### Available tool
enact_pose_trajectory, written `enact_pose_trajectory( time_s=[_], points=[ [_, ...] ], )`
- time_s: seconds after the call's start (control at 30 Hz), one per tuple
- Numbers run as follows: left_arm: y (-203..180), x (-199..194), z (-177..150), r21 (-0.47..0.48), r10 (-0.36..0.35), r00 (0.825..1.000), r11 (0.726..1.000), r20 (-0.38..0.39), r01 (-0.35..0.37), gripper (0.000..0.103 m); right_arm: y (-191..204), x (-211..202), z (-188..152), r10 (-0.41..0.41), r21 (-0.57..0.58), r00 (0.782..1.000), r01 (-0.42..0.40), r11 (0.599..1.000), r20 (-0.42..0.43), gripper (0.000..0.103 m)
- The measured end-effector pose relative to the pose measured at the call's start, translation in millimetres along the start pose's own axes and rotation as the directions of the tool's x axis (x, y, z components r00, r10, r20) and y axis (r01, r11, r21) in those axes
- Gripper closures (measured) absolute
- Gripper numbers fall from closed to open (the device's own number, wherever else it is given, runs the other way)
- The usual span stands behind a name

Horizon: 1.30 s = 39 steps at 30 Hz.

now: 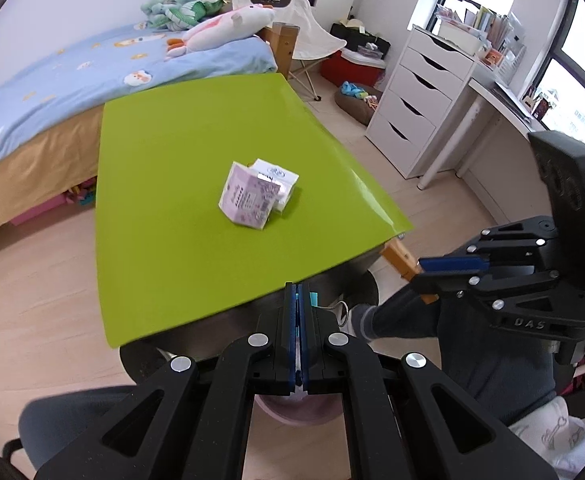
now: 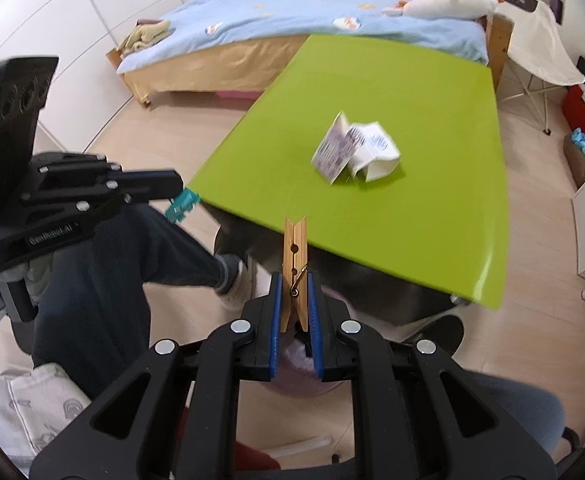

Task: Collect trash
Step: 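Move both tools over the pink wastebasket and open them to drop the items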

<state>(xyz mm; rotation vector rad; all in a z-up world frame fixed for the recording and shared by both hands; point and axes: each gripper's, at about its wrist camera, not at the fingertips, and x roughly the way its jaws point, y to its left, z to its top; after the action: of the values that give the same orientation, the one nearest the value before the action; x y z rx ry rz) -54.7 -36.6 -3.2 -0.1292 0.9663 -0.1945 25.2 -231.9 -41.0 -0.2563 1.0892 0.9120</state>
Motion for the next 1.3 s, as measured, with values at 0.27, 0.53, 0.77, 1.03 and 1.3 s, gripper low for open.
enact_pose_trajectory(
  time_s=[0.27,0.53,0.77,1.03,1.3],
  points=[
    [3,-8,-15,-0.019,-0.013,1.000,1.000,0.001,0.013,0.100,8,13,-18,0.040,0.007,0.998,-0.040,0.999,-0.042,0.091],
    [-3,-9,-15,-0.004,-0.022,1.000,1.000,-0.001,0.022,0.100,5,14,-16,0.043,0.016,0.998,-0.042,0.999,-0.037,0.039],
    [-15,-4,-17,0.042,-0.046,0.999,0.998,-0.022,0.047,0.100,-14,-3,-16,-0.015,0.103,0.999,0.012,0.995,0.030,0.007],
    [-32,6,-17,0.106,-0.079,0.995,0.991,-0.059,0.085,0.097,-35,-21,-18,-0.058,0.165,0.996,0.045,0.985,0.074,0.006],
    [-34,15,-17,0.090,-0.089,0.994,0.991,-0.062,0.094,0.022,-41,-23,-21,-0.046,0.186,0.995,0.030,0.982,0.086,0.005]
  ],
)
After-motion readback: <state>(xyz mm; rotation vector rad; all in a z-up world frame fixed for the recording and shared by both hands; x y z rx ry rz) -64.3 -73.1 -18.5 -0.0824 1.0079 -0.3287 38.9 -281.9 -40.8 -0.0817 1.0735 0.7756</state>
